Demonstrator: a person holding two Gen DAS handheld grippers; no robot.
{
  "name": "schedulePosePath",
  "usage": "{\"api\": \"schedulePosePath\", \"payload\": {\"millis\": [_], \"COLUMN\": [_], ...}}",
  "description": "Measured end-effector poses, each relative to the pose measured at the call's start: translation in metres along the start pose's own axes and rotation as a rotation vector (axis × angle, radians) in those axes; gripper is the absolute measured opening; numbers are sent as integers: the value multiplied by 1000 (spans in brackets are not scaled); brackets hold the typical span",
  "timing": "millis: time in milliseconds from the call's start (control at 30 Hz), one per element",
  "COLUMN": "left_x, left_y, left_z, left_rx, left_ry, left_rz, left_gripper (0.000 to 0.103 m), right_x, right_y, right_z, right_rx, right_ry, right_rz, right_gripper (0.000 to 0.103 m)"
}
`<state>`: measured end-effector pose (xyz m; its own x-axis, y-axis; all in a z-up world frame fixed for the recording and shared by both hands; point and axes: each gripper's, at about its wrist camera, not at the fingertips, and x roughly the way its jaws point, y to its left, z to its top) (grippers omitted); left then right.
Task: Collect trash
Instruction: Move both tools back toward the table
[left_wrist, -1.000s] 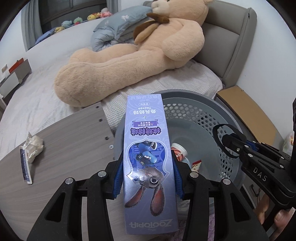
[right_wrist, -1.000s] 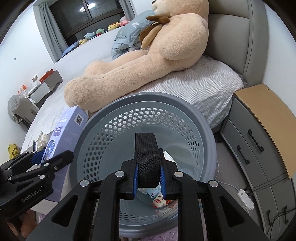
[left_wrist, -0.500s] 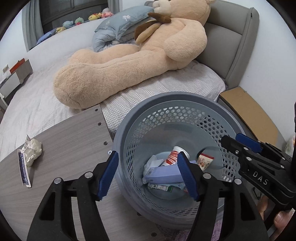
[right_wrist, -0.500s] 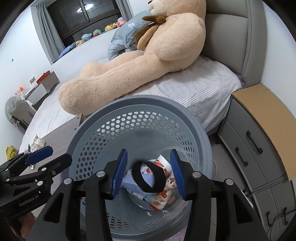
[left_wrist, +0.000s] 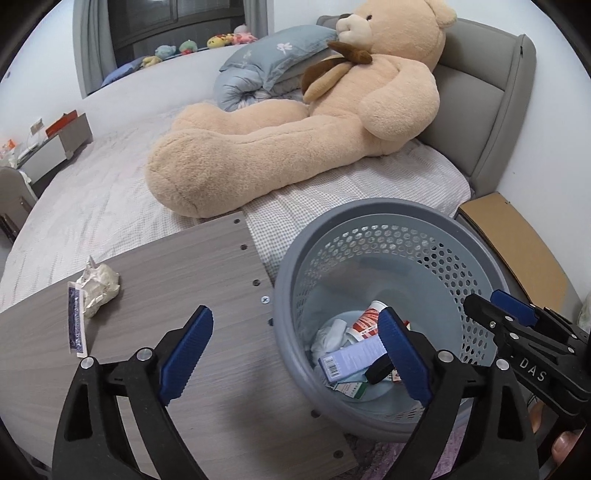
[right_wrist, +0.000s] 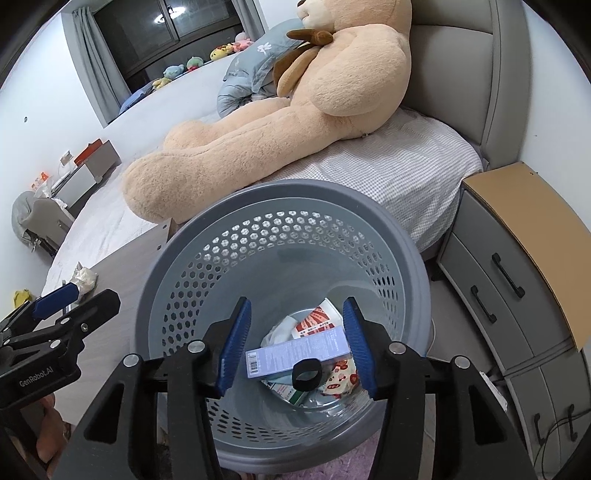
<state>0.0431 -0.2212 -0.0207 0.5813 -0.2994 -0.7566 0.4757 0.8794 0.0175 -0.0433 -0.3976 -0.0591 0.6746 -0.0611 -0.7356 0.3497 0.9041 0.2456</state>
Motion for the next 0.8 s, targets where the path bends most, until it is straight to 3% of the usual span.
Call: {"api": "schedulePosePath", "payload": {"millis": [367, 667, 800], "left_x": [-13, -28, -42], "left_y": [29, 74, 99], "left_z": [-10, -16, -22], "left_rx": [-46, -109, -117], "left_ry": [-14, -20, -42], "left_rz": [-4, -5, 28], "left_gripper": [92, 92, 92], "right_x": [-11, -20, -24], "right_y": [23, 58, 70], "right_z": [2, 5, 1], "right_rx": [-45, -73, -34], "right_ry": [-13, -52, -68], "right_rz": [-12, -27, 8], "right_gripper": [57, 59, 61]}}
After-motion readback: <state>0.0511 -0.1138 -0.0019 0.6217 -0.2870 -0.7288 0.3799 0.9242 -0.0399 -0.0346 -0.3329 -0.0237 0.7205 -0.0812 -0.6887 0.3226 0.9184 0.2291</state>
